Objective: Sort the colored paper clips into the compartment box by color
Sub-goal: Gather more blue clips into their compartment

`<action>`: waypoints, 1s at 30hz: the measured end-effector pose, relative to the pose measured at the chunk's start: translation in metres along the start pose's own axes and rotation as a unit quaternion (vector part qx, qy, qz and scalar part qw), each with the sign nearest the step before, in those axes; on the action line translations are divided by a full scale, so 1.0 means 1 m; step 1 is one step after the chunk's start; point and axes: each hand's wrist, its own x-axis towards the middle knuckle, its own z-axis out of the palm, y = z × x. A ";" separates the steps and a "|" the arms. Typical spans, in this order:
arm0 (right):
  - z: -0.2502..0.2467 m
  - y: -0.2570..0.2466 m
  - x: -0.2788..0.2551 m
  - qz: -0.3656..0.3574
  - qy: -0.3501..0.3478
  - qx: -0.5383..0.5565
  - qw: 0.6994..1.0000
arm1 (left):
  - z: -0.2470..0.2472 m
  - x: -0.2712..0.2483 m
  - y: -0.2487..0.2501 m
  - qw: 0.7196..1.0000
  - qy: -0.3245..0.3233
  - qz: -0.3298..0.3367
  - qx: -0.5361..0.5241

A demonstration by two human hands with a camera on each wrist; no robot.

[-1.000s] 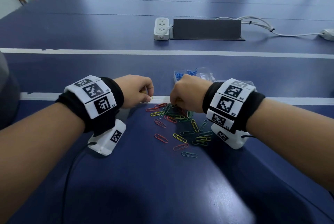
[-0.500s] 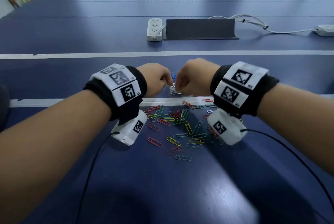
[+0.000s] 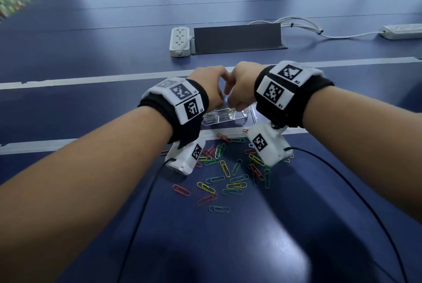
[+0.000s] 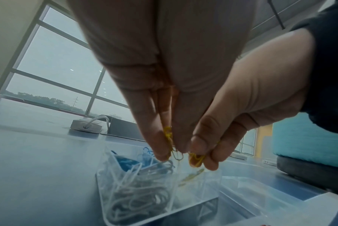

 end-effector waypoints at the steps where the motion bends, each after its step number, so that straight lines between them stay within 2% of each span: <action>1: -0.001 0.000 0.000 0.004 -0.006 0.014 1.000 | 0.000 0.000 0.000 1.000 0.000 0.000 -0.008; 12: 0.001 0.003 -0.004 0.002 0.030 0.036 0.999 | 0.004 0.000 -0.010 0.991 0.019 0.007 -0.129; 15: 0.003 0.009 -0.005 -0.001 0.015 0.079 0.997 | 0.001 -0.003 -0.016 0.992 0.048 0.022 -0.114; 18: 0.006 0.014 -0.008 -0.020 0.016 0.083 0.996 | -0.002 -0.010 -0.025 0.997 0.054 0.041 -0.042; 24: 0.015 0.024 -0.030 -0.088 0.001 -0.033 0.996 | -0.002 -0.034 -0.042 0.993 -0.049 0.078 0.078; 27: 0.021 0.031 -0.044 -0.128 -0.047 -0.098 0.986 | 0.005 -0.046 -0.046 0.984 -0.109 0.090 0.110; 30: 0.026 0.039 -0.056 -0.141 -0.086 -0.128 0.978 | 0.011 -0.054 -0.046 0.976 -0.138 0.102 0.131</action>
